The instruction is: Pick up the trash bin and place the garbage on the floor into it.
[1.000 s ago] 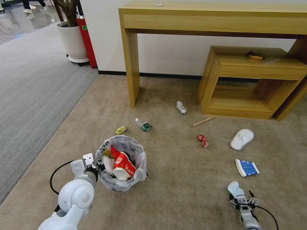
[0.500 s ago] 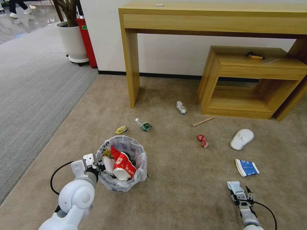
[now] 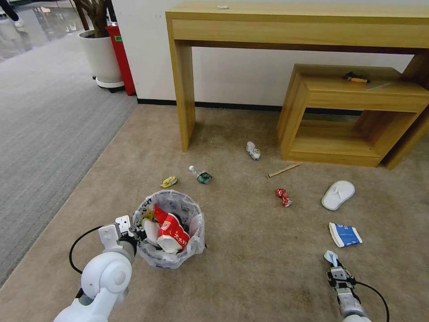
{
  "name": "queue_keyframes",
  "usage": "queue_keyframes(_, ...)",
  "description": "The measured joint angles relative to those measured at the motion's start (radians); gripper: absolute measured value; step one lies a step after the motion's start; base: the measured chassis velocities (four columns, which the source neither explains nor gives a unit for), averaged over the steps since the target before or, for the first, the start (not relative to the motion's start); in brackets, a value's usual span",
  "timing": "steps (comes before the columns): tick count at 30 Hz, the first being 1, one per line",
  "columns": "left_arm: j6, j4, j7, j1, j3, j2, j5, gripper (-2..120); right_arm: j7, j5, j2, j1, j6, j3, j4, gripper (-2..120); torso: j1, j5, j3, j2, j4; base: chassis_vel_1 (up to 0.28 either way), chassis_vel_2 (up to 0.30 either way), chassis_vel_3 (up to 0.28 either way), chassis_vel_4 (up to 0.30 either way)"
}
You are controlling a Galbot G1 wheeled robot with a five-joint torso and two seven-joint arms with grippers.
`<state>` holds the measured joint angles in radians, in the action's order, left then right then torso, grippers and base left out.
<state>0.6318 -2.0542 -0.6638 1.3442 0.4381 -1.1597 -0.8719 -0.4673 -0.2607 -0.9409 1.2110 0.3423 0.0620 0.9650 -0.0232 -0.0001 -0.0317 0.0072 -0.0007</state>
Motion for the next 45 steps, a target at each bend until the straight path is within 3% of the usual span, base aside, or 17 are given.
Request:
queue_keyframes(6, 0.0, 0.017, 0.0, -0.005, -0.001, 0.003, 0.004, 0, 0.001, -0.047, 0.045, 0.037, -0.005, 0.007, 0.104, 0, 0.0, 0.0, 0.0, 0.0, -0.0002, 0.0, 0.0, 0.0, 0.0)
queue_keyframes(9, 0.0, 0.031, 0.0, -0.01, -0.003, 0.005, 0.005, 0, -0.007, -0.098, 0.102, 0.074, -0.033, 0.023, 0.28, 0, 0.0, 0.0, 0.0, 0.0, -0.0001, 0.0, 0.0, 0.0, 0.0)
queue_keyframes(13, 0.0, 0.037, 0.0, -0.013, -0.004, 0.009, 0.007, 0, -0.021, -0.127, 0.154, 0.085, -0.061, 0.03, 0.411, 0, 0.0, -0.0002, 0.0, 0.0, 0.0, 0.0, 0.0, 0.0, 0.0)
queue_keyframes(23, 0.005, 0.033, -0.013, -0.015, 0.001, 0.025, -0.006, 0, -0.051, -0.22, 0.298, 0.016, -0.123, -0.021, 0.658, 0, 0.0, -0.0001, 0.0, 0.0, 0.0, 0.0, 0.0, 0.0, 0.0)
queue_keyframes(26, 0.009, 0.02, -0.025, -0.024, 0.005, 0.029, -0.021, 0, -0.054, -0.296, 0.395, -0.111, -0.149, -0.113, 0.796, 0, 0.0, -0.0005, 0.0, 0.0, 0.0002, 0.0, 0.0, 0.0, 0.0)
queue_keyframes(32, 0.019, 0.011, -0.046, -0.058, -0.002, 0.037, -0.052, 0, -0.037, -0.397, 0.458, -0.233, -0.172, -0.192, 0.905, 0, 0.0, 0.0, 0.0, 0.0, 0.0004, 0.0, 0.0, 0.0, 0.0)
queue_keyframes(33, 0.022, 0.011, -0.051, -0.072, -0.01, 0.038, -0.057, 0, -0.031, -0.42, 0.47, -0.257, -0.175, -0.208, 0.929, 0, 0.0, -0.0002, 0.0, 0.0, -0.0007, 0.0, 0.0, 0.0, 0.0)
queue_keyframes(39, 0.025, 0.021, -0.055, -0.083, -0.022, 0.036, -0.059, 0, -0.014, -0.493, 0.474, -0.373, -0.18, -0.304, 0.994, 0, 0.0, 0.0001, 0.0, 0.0, 0.0, 0.0, 0.0, 0.0, 0.0)
queue_keyframes(45, 0.029, 0.029, -0.067, -0.109, -0.031, 0.037, -0.066, 0, 0.014, -0.623, 0.43, -0.632, -0.165, -0.517, 1.05, 0, 0.0, -0.0002, 0.0, 0.0, -0.0001, 0.0, 0.0, 0.0, 0.0)
